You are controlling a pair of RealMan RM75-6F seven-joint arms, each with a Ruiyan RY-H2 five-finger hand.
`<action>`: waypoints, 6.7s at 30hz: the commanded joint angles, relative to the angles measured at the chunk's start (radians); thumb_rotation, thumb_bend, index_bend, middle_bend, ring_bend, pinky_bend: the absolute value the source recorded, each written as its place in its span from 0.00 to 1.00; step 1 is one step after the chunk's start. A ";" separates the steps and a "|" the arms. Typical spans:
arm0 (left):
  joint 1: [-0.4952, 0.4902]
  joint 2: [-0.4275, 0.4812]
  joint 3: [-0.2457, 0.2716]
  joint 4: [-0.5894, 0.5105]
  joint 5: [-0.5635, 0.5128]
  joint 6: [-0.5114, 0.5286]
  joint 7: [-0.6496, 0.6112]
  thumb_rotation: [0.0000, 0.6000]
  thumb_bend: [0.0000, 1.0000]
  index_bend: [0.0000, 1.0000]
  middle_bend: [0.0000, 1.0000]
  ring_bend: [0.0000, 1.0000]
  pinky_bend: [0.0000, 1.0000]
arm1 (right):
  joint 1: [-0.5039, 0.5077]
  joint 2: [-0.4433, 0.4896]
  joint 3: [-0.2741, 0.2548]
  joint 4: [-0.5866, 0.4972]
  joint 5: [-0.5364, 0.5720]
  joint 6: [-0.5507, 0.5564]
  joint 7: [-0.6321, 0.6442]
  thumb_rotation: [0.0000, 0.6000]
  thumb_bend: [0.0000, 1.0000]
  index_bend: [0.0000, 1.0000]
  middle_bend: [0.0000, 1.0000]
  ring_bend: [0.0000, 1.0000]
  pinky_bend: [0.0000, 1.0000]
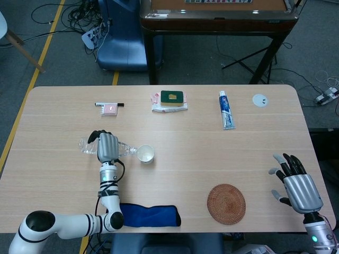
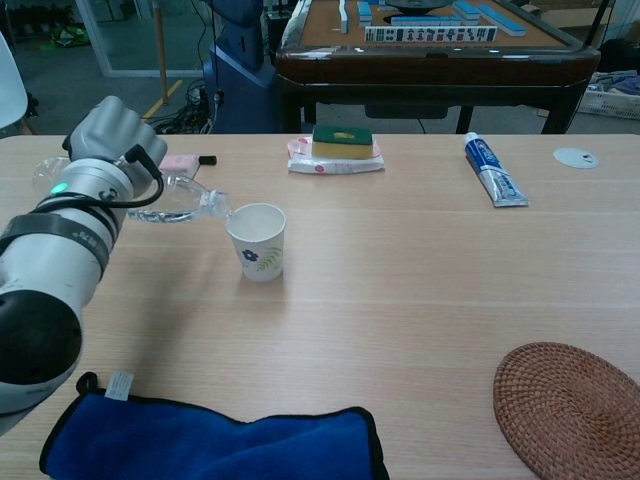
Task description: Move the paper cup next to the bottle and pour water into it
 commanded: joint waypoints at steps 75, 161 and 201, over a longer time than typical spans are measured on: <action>0.059 0.042 -0.126 -0.107 -0.067 -0.084 -0.203 1.00 0.01 0.72 0.78 0.52 0.58 | 0.002 -0.003 0.002 0.002 0.014 -0.012 -0.003 1.00 0.19 0.39 0.10 0.00 0.08; 0.339 0.118 -0.276 -0.063 0.040 -0.338 -1.335 1.00 0.03 0.57 0.57 0.38 0.38 | 0.013 -0.013 0.001 0.009 0.039 -0.038 -0.015 1.00 0.19 0.39 0.10 0.00 0.08; 0.347 0.165 -0.229 -0.118 0.034 -0.358 -1.330 1.00 0.03 0.24 0.35 0.22 0.29 | 0.014 -0.015 -0.001 0.011 0.040 -0.042 -0.015 1.00 0.19 0.39 0.10 0.00 0.08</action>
